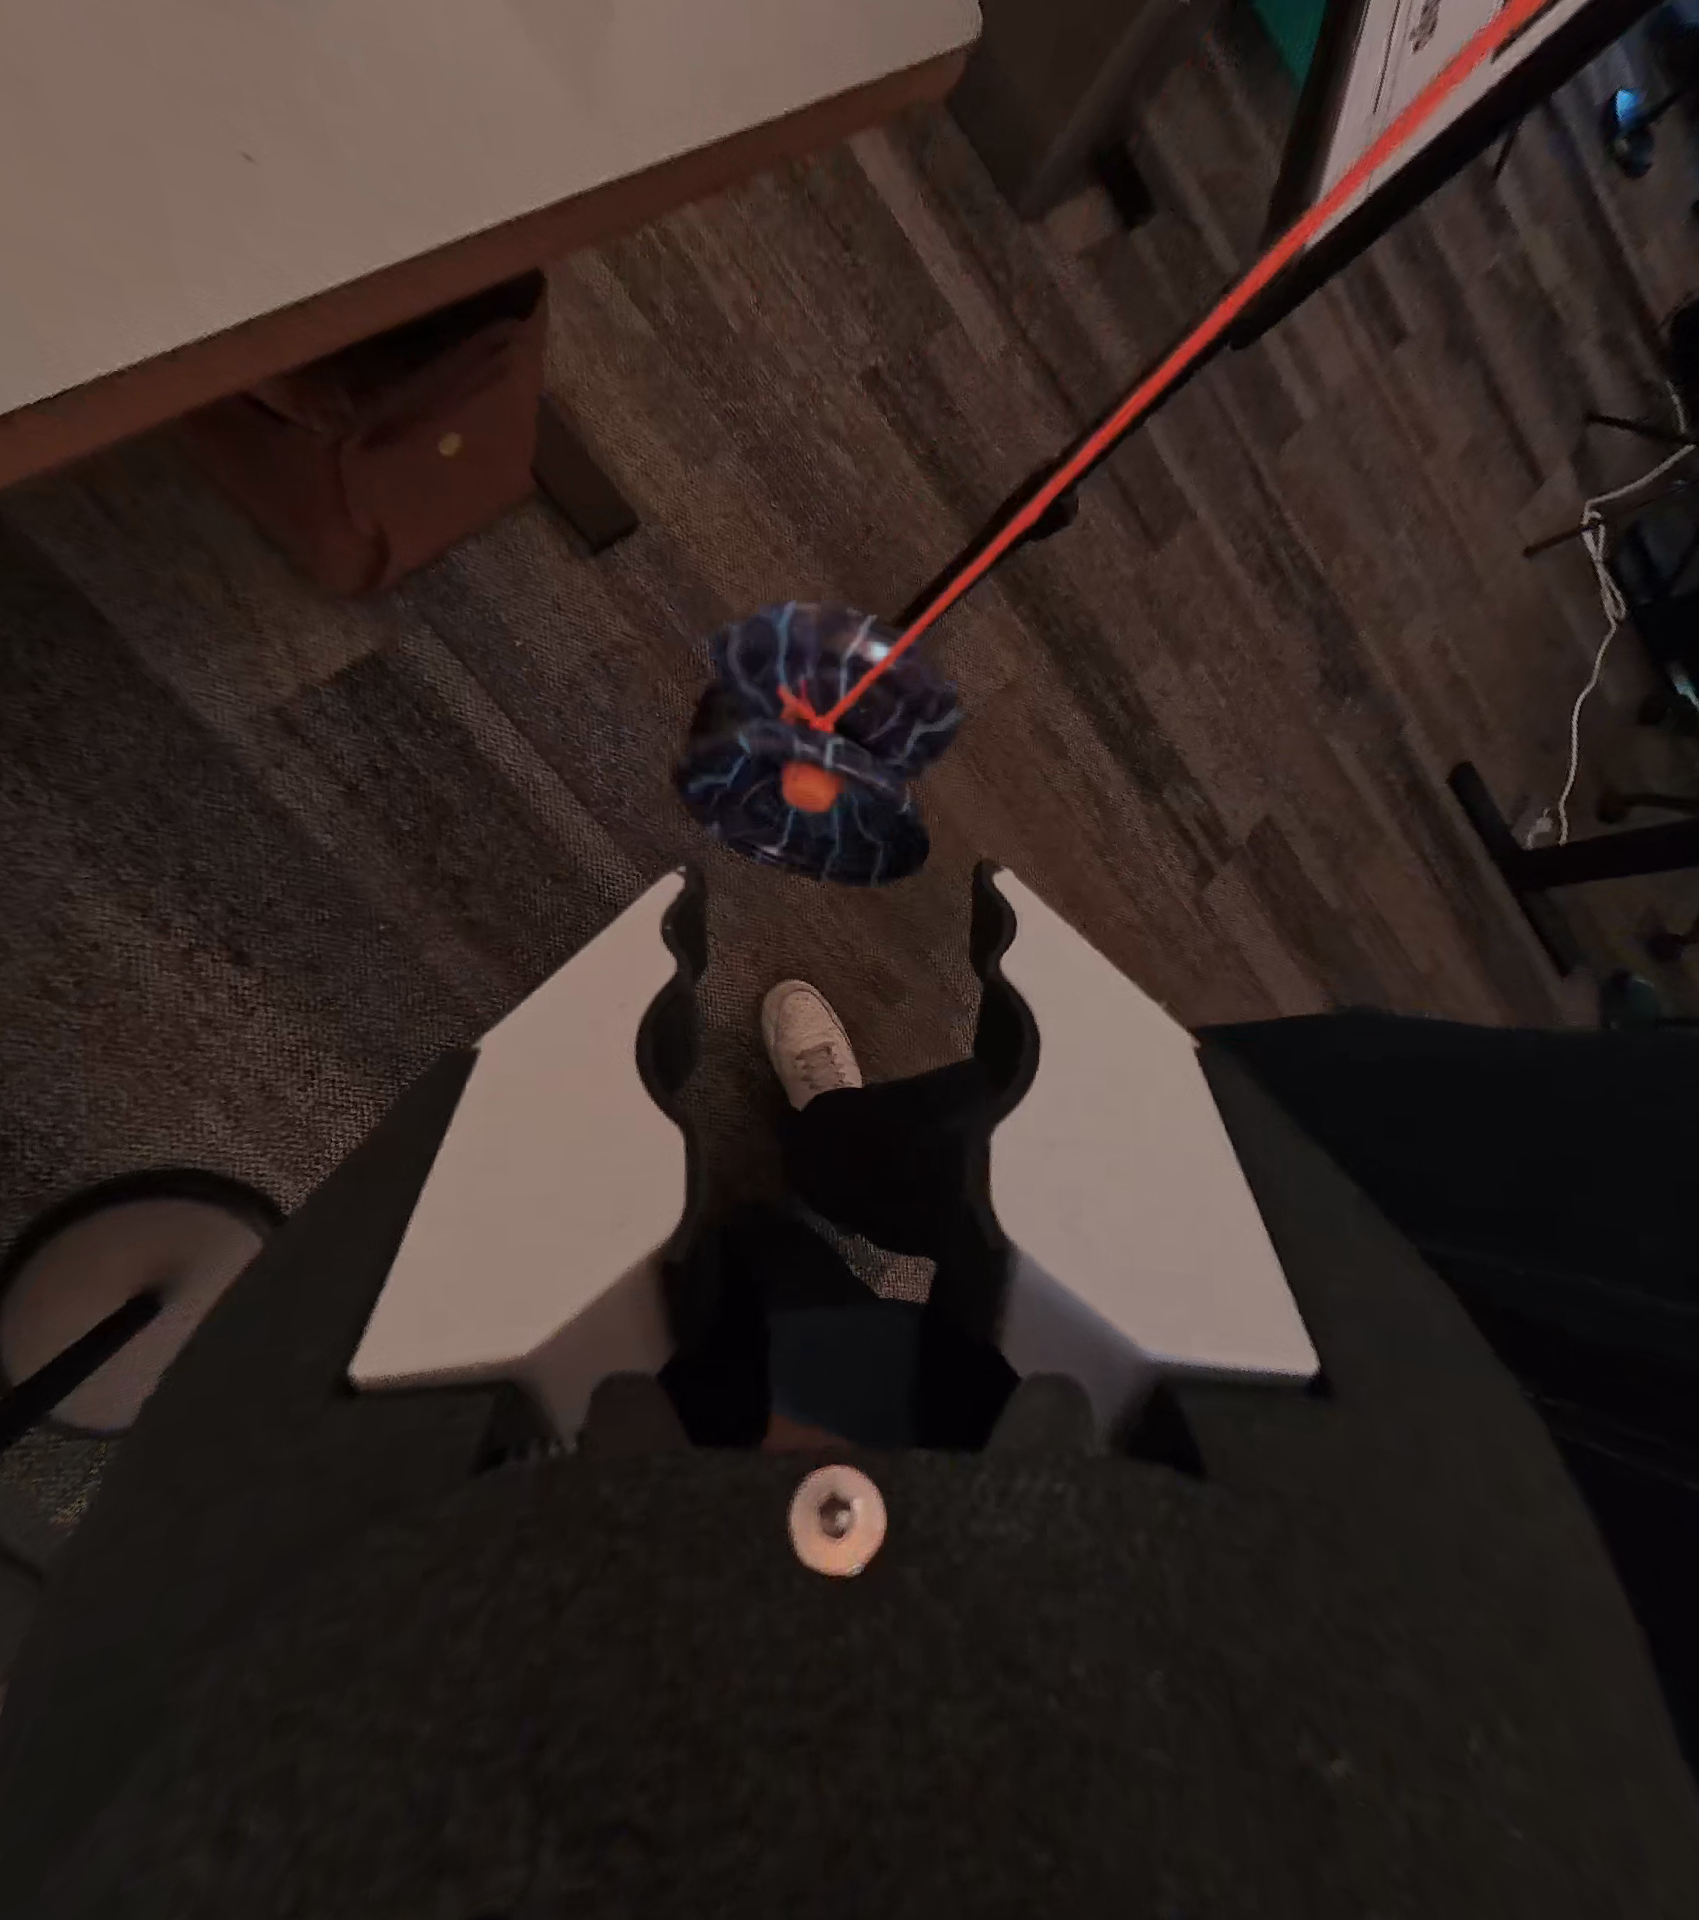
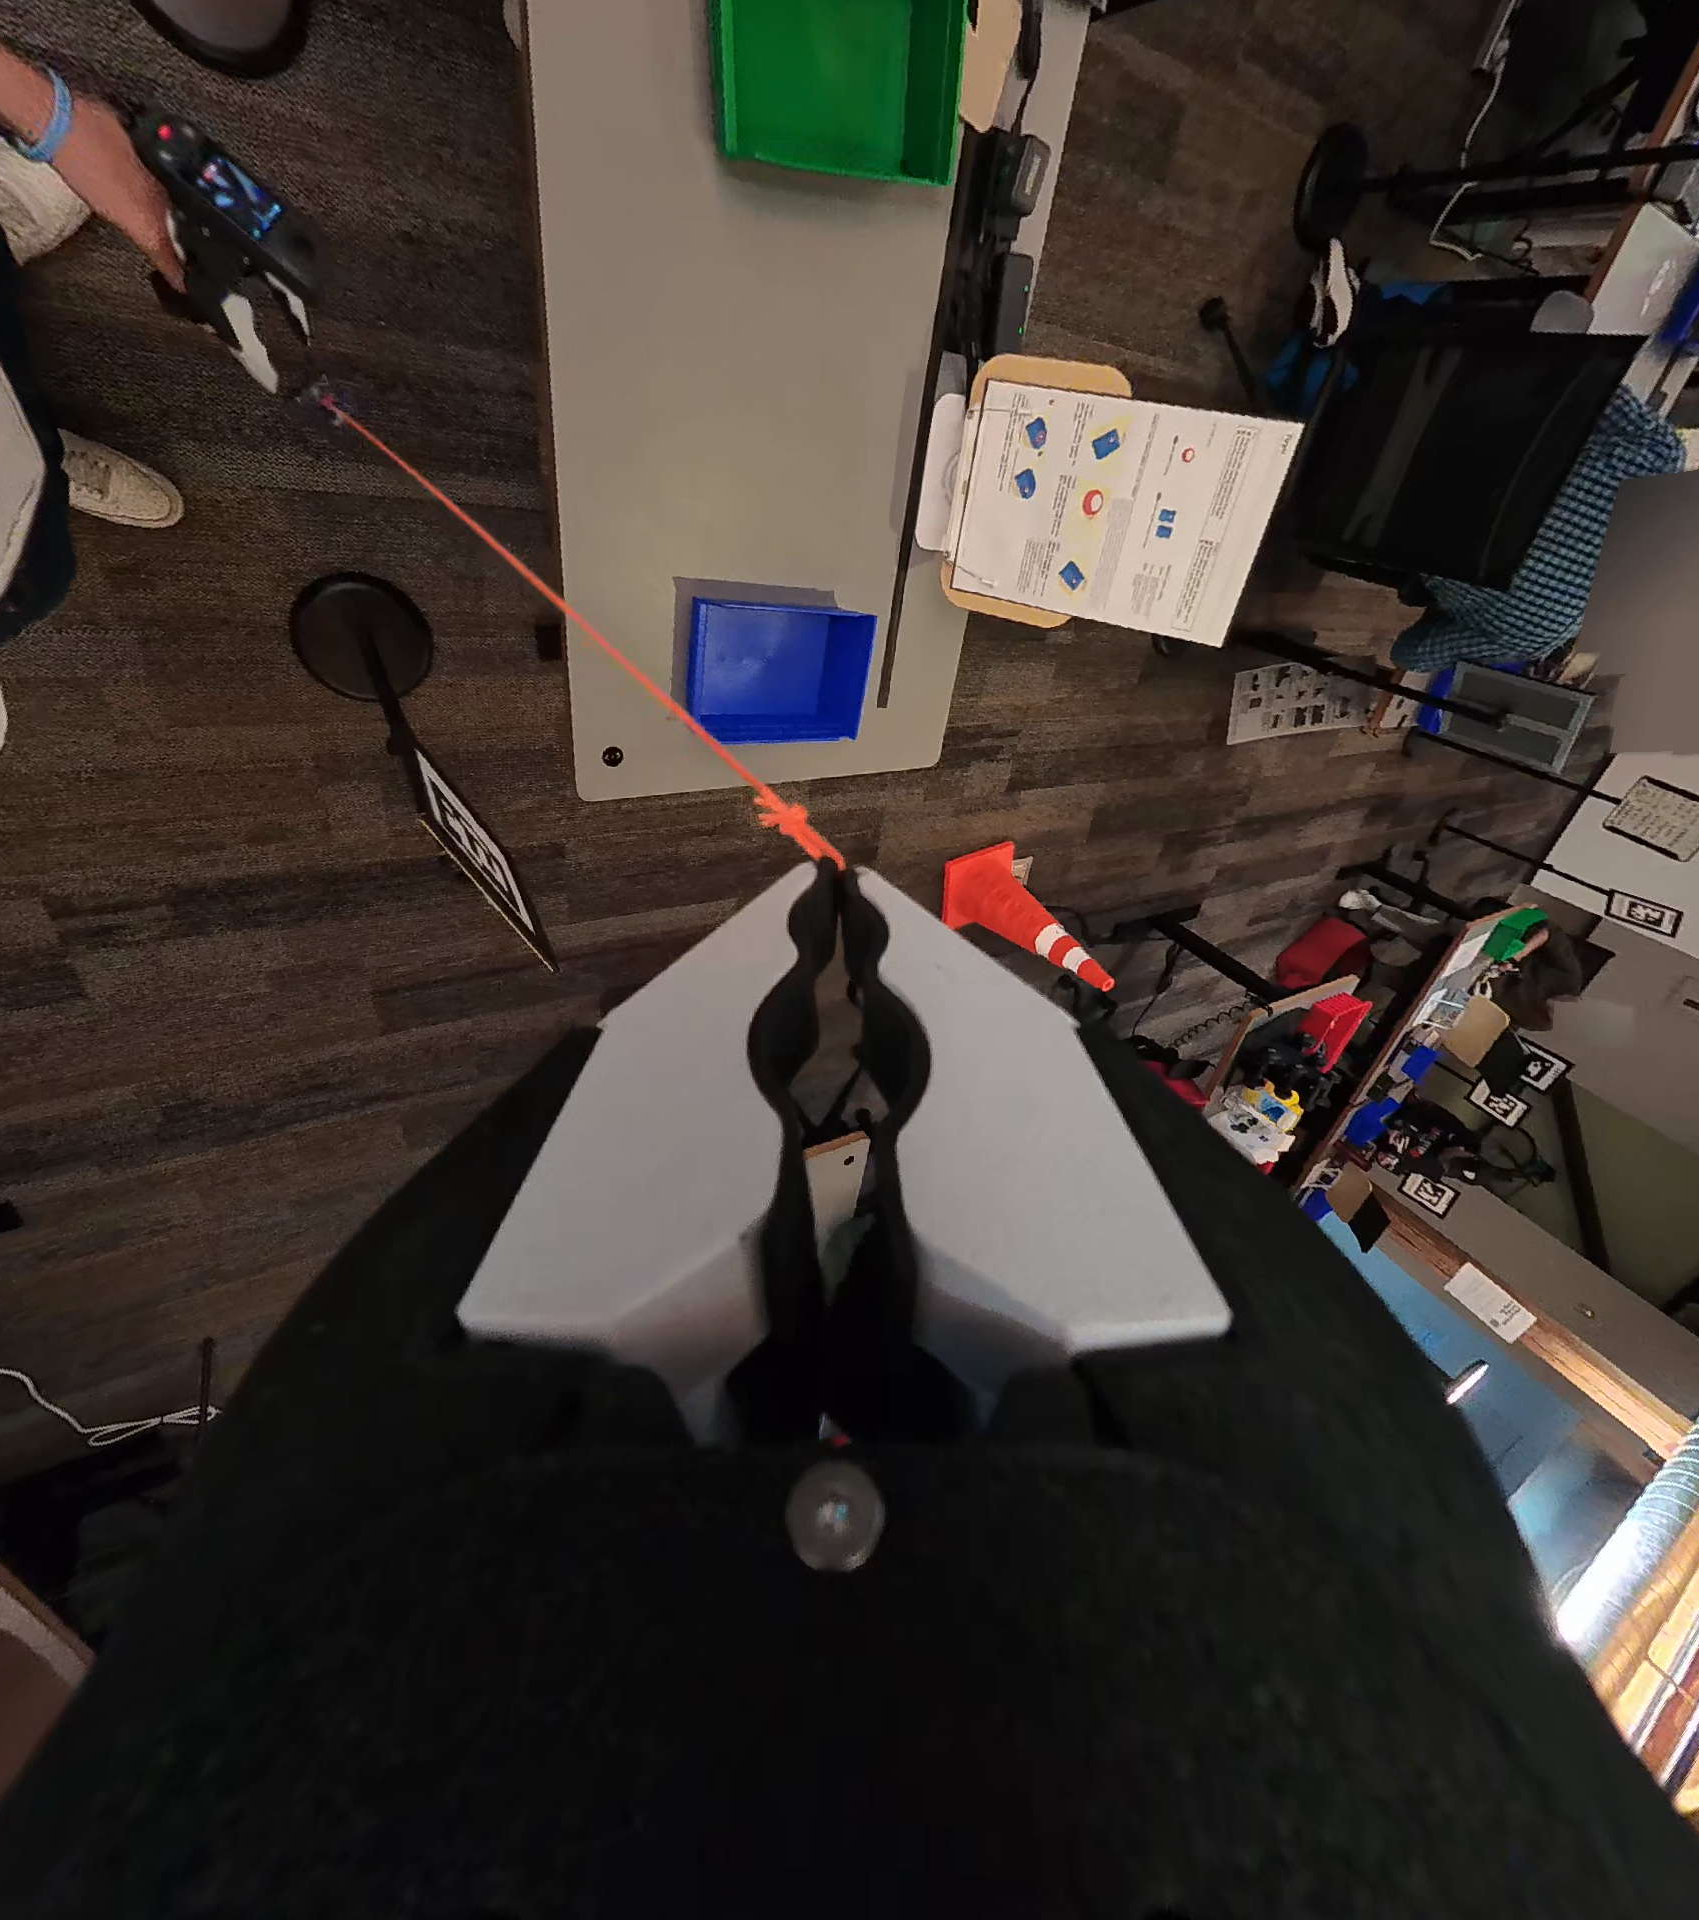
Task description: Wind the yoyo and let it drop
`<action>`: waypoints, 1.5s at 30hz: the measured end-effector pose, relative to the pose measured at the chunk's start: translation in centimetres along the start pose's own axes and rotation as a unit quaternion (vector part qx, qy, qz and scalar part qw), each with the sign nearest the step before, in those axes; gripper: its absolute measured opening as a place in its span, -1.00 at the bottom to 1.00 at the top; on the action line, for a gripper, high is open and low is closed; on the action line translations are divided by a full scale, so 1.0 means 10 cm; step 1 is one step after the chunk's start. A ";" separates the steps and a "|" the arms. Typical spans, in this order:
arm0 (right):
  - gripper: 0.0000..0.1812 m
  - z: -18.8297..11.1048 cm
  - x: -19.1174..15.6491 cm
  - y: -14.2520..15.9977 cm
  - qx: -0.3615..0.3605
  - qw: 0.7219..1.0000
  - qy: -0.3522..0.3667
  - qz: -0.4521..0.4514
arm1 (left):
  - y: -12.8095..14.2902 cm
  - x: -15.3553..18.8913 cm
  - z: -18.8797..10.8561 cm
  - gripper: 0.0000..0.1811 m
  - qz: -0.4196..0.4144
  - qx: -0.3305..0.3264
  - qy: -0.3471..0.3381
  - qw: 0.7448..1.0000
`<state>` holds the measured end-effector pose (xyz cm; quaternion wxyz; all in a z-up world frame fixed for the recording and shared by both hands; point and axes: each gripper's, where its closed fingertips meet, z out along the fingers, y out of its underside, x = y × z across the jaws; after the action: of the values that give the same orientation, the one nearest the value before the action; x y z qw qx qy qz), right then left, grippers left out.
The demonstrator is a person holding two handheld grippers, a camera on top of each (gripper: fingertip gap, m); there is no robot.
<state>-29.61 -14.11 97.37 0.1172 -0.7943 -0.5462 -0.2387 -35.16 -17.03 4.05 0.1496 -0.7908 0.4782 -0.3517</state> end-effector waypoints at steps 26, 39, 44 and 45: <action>-1.00 0.51 0.48 0.49 -0.076 0.993 0.032 0.082 | -0.50 0.34 -0.57 -0.99 0.067 0.114 0.121 0.984; -1.00 2.34 2.38 1.21 -0.114 0.977 0.173 0.054 | -0.56 -0.92 -0.52 -1.00 0.029 -0.011 -0.045 0.998; -1.00 3.09 3.25 1.33 -0.044 0.981 0.181 0.049 | -1.14 -1.20 -0.25 -1.00 0.011 -0.002 -0.026 1.000; -1.00 3.35 3.37 1.37 -0.040 0.982 0.179 0.045 | -1.33 -1.23 -0.22 -1.00 0.004 0.006 -0.019 1.000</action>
<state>1.18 23.07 86.68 0.1916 -0.7668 -0.4701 -0.3929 -31.68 0.38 8.19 0.1643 -0.7948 0.4761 -0.3387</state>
